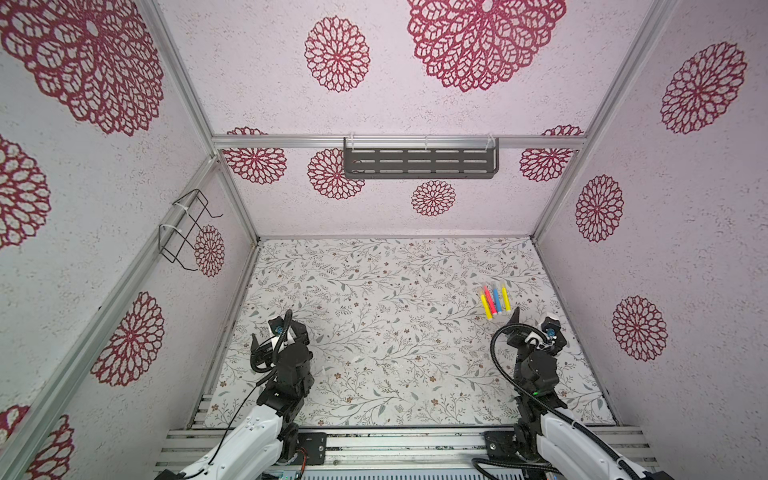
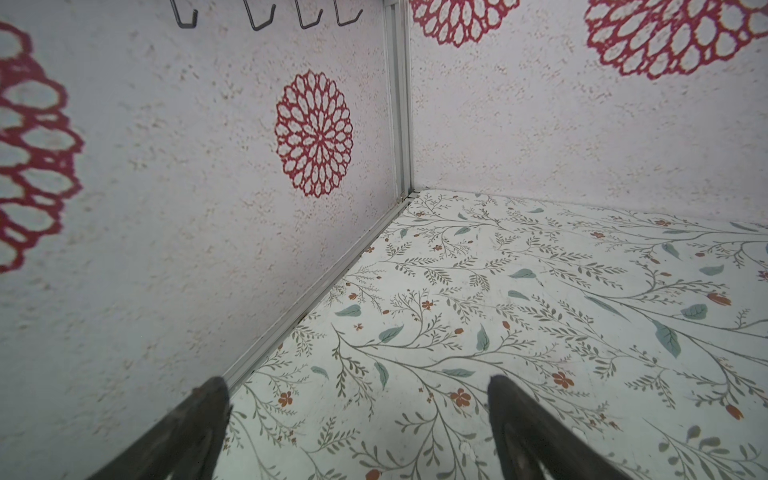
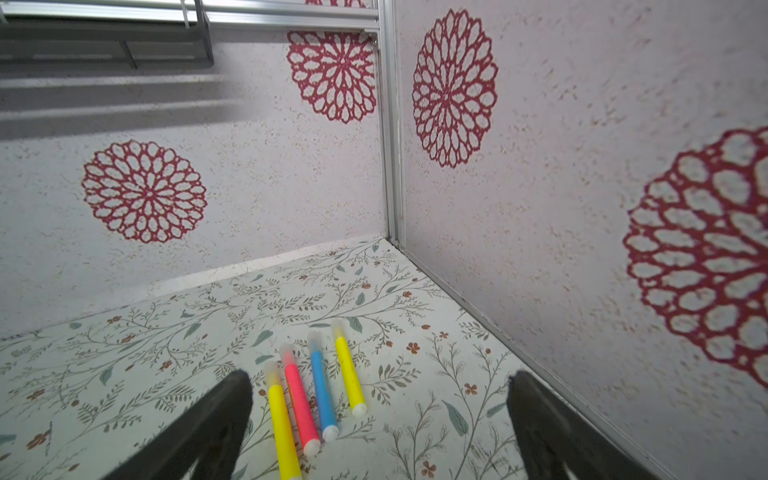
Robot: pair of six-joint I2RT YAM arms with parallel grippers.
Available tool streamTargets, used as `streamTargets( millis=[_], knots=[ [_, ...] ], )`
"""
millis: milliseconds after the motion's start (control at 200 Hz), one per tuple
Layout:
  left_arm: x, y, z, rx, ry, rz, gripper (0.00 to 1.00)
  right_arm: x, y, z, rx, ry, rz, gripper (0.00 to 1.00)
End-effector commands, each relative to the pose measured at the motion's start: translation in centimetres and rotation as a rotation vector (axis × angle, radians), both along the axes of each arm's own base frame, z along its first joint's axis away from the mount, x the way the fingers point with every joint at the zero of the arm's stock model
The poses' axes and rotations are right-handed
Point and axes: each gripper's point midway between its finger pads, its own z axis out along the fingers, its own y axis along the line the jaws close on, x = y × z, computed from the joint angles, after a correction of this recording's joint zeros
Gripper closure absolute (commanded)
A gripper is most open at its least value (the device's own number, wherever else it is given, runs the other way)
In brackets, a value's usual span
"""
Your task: Insert the pens into the pen caps
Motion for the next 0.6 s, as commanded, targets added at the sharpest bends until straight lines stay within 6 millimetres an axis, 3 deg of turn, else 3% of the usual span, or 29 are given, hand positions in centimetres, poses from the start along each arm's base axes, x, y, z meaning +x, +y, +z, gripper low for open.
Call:
streamTargets(
  millis=[0, 460, 595],
  knots=[
    [0.7, 0.1, 1.6, -0.025, -0.091, -0.02, 0.01, -1.9, -1.1, -3.3, -0.02, 0.02, -0.033, 0.01],
    [0.6, 1.5, 1.5, -0.066, -0.177, -0.026, 0.01, 0.8, -0.7, -2.3, -0.065, -0.016, -0.026, 0.01],
    [0.5, 1.8, 1.5, -0.074, -0.203, -0.039, 0.01, 3.1, -0.6, -4.0, -0.081, 0.05, -0.016, 0.01]
  ],
)
